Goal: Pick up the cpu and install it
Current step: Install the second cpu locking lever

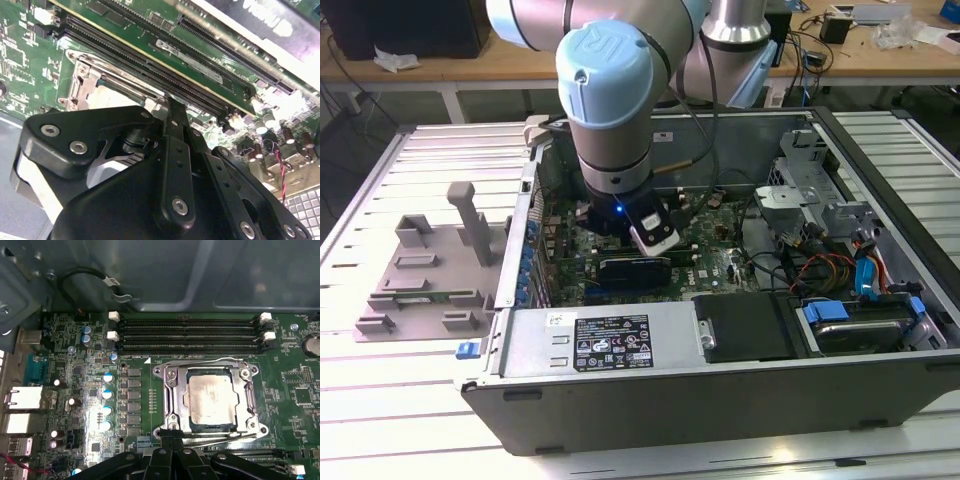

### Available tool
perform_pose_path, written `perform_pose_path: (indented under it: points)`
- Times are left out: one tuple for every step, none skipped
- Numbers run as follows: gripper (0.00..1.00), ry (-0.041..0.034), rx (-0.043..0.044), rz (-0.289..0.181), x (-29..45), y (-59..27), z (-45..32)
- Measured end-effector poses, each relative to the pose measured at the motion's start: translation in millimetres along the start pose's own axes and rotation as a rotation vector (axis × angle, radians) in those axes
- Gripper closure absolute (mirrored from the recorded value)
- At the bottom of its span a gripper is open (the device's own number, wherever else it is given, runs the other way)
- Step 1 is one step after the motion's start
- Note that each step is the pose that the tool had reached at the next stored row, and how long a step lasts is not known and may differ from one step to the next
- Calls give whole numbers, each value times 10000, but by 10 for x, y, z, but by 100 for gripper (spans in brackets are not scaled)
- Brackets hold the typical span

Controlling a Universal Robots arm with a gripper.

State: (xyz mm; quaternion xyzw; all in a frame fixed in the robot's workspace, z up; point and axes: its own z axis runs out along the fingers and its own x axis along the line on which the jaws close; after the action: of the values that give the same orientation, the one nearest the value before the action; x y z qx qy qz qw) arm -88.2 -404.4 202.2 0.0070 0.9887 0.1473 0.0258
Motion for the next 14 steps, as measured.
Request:
perform_pose_path:
  points:
    - [89,-1,0,1,0,-9,-2]
    - [89,0,0,0,0,-14,-4]
    - [89,0,0,1,-1,-25,-7]
    - [89,-1,0,1,-1,-33,-10]
    - [89,0,0,1,-2,-41,-12]
    - [89,1,1,1,-2,-49,-15]
    - [89,0,1,3,-2,-50,-16]
    - [89,0,-25,5,-2,-51,-15]
    - [89,0,-73,5,-3,-51,-14]
    - [89,-1,-134,8,-2,-52,-12]
    - [89,-1,-165,11,-2,-52,-10]
    - [89,-2,-195,11,-2,-53,-7]
    - [89,-2,-220,12,-2,-54,-3]
    - [89,-3,-232,12,-2,-56,6]
